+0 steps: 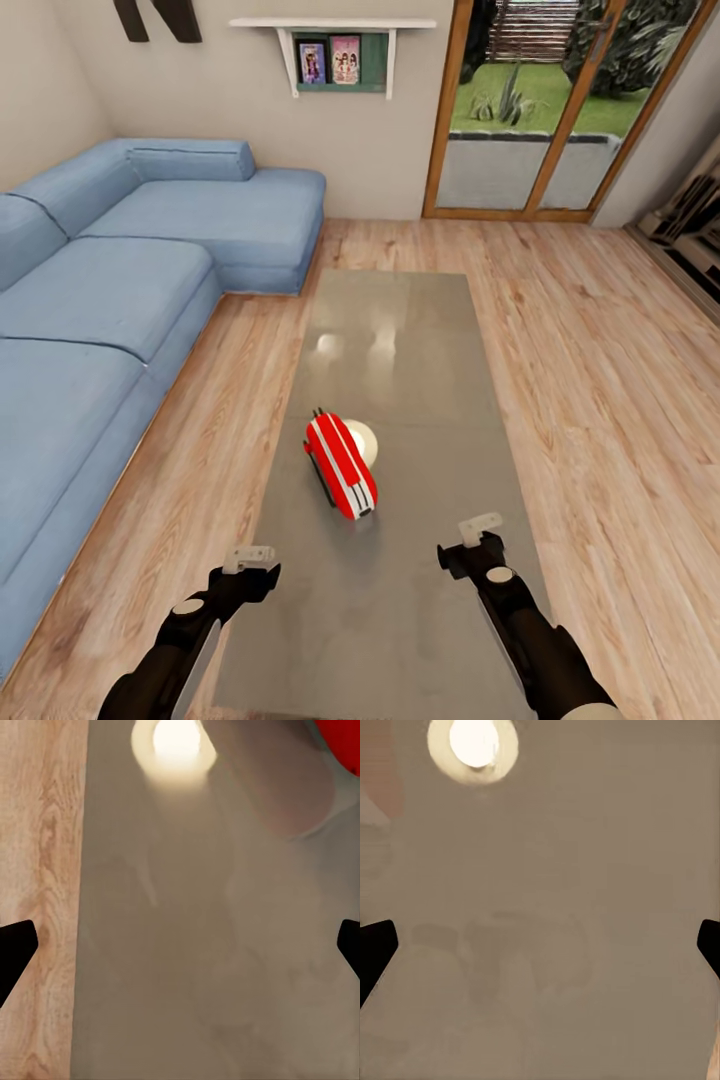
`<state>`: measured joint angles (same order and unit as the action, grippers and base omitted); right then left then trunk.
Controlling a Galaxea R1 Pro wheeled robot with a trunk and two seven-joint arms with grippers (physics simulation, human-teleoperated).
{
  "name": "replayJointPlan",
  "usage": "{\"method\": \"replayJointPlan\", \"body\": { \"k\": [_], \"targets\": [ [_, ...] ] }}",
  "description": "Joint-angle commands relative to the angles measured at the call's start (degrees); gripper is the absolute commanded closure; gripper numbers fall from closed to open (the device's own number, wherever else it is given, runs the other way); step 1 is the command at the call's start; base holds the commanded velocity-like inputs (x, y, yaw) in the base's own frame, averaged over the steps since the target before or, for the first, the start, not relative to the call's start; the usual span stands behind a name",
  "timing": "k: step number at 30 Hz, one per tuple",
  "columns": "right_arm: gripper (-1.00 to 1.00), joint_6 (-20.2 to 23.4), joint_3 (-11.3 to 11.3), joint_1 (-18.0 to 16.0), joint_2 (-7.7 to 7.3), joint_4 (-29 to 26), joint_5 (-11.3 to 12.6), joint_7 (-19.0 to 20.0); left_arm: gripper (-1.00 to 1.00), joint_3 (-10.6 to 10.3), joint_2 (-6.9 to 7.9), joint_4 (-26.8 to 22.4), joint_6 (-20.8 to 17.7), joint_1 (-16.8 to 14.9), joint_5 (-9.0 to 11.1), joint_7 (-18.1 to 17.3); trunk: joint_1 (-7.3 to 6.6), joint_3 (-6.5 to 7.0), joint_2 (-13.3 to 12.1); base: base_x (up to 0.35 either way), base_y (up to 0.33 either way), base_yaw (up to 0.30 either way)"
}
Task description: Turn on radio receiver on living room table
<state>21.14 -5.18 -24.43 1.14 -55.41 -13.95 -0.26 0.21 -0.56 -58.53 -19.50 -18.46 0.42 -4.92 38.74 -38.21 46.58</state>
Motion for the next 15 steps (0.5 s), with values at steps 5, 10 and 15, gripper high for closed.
{"method": "replayJointPlan", "body": {
  "k": [5,10,15],
  "targets": [
    [-1.00,0.06,-0.63,0.00,0.41,-0.36,-0.01,-0.08,-1.00,0.07,0.69,-0.25,0.07,0.00,0.09,-0.85,0.00,-0.46,0.00,0.000,0.000,0.087],
    [-1.00,0.10,-0.70,0.00,0.44,-0.39,-0.07,-0.09,-1.00,0.17,1.06,-0.61,0.08,0.00,0.00,-3.81,0.00,-0.92,0.00,0.000,0.000,0.088],
    [-1.00,0.35,-0.71,0.00,0.44,-0.47,-0.11,-0.09,-1.00,0.26,1.02,-0.79,0.06,0.00,-0.06,-4.35,0.00,-1.38,0.00,0.000,0.000,0.089]
  ]
}}
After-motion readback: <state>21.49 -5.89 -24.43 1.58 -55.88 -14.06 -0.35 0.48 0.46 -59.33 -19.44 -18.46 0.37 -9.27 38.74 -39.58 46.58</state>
